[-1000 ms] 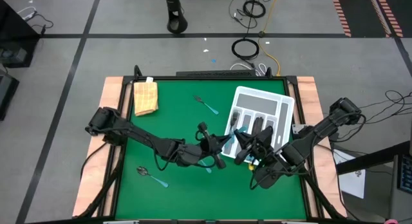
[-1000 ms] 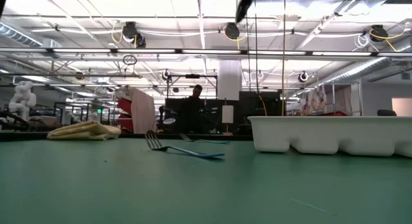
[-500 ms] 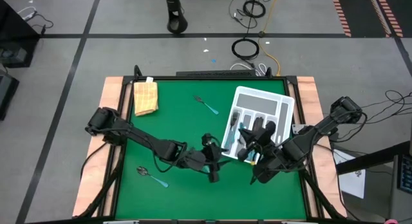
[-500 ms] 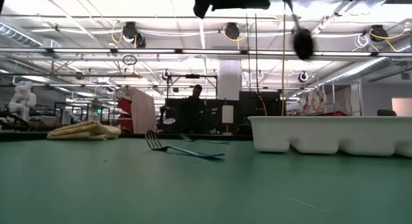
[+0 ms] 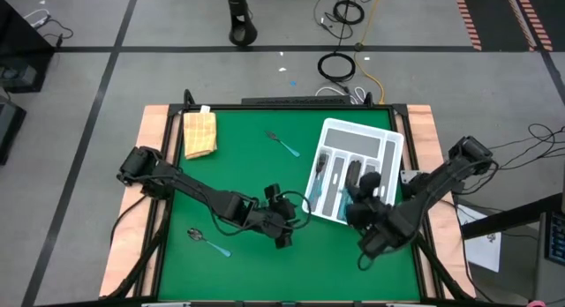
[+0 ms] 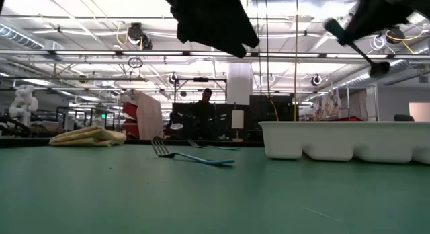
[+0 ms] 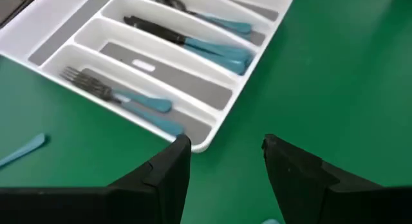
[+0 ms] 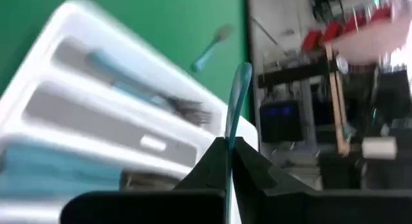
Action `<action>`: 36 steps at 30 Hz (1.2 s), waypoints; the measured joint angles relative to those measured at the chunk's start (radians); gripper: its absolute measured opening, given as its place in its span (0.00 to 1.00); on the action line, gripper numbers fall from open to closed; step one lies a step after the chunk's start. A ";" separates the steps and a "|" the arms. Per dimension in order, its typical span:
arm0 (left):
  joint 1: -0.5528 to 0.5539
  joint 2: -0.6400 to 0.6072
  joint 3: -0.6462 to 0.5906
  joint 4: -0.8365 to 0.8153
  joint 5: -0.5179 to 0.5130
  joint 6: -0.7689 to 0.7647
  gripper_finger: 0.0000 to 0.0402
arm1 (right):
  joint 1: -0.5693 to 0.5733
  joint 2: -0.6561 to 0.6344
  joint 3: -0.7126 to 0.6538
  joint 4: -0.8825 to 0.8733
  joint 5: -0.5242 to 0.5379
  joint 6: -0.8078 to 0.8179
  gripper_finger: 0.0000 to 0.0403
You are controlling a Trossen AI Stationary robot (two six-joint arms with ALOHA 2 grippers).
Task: Sort silverware
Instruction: Put the right blue spoon into the tray
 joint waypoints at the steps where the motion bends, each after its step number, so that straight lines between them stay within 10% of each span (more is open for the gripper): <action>1: 0.000 0.000 0.000 -0.005 -0.002 0.000 0.50 | 0.008 0.005 -0.022 0.002 -0.017 -0.013 0.00; 19: 0.001 0.003 -0.018 -0.029 -0.087 -0.046 0.50 | 0.164 0.018 -0.254 0.046 -0.176 -0.512 0.00; 36: 0.001 0.004 -0.021 -0.033 -0.163 -0.088 0.50 | 0.245 0.018 -0.397 0.235 -0.326 -0.593 0.00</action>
